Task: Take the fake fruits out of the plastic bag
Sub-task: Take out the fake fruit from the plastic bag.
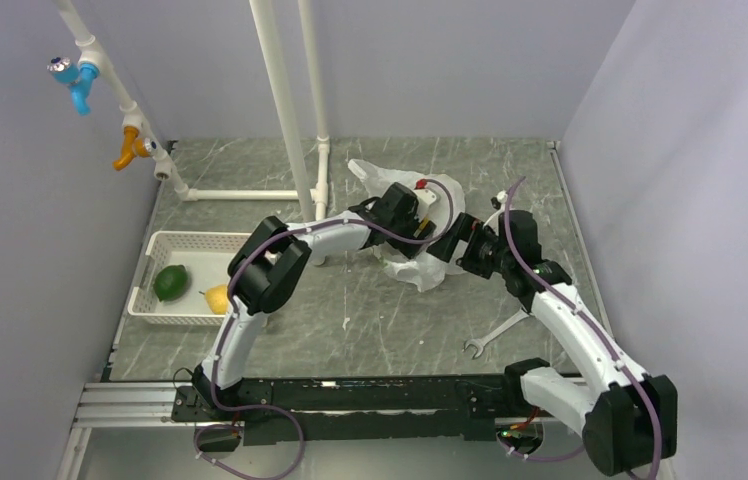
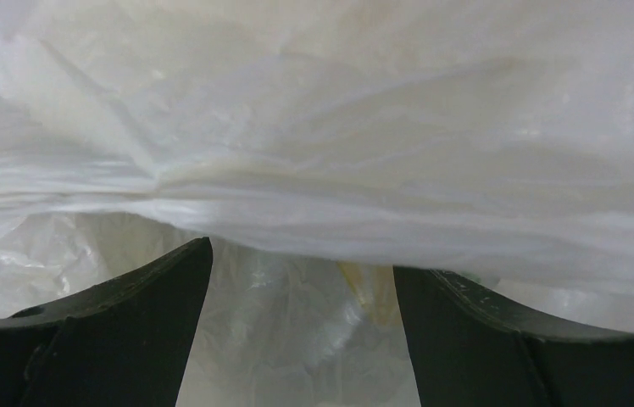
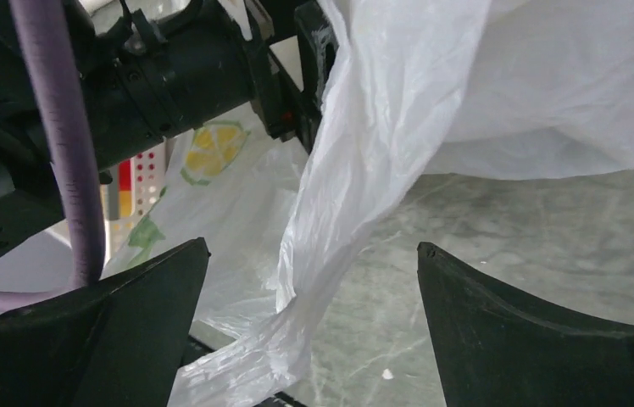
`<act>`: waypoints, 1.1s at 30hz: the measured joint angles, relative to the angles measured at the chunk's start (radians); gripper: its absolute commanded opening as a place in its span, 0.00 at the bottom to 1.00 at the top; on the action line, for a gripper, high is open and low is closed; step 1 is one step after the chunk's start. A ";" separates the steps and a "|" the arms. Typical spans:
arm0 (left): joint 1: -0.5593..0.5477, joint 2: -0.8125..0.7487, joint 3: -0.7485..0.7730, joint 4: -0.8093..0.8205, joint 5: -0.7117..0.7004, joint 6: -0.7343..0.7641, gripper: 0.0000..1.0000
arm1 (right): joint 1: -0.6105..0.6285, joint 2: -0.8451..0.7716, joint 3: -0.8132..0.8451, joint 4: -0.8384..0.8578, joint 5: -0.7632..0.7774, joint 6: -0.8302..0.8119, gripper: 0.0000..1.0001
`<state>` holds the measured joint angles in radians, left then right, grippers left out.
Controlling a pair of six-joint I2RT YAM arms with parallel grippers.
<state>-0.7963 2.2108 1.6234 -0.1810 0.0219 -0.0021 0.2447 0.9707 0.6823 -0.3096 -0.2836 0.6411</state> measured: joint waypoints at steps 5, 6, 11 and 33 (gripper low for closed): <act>0.001 -0.007 0.000 0.008 0.004 -0.052 0.85 | 0.014 0.066 -0.014 0.063 -0.079 0.055 0.67; 0.001 -0.008 0.000 0.010 0.006 -0.059 0.86 | 0.019 0.067 -0.029 0.089 -0.082 0.065 0.62; 0.000 -0.018 0.000 0.015 0.008 -0.071 0.87 | 0.031 0.085 -0.135 0.144 -0.098 0.076 0.00; -0.083 -0.195 -0.057 0.035 0.015 0.006 0.79 | 0.048 -0.050 -0.007 -0.378 -0.050 -0.055 0.00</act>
<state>-0.8791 2.0155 1.5661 -0.1459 0.0372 0.0040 0.2932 0.9211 0.6750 -0.6880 -0.3332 0.5861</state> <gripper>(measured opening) 0.851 0.008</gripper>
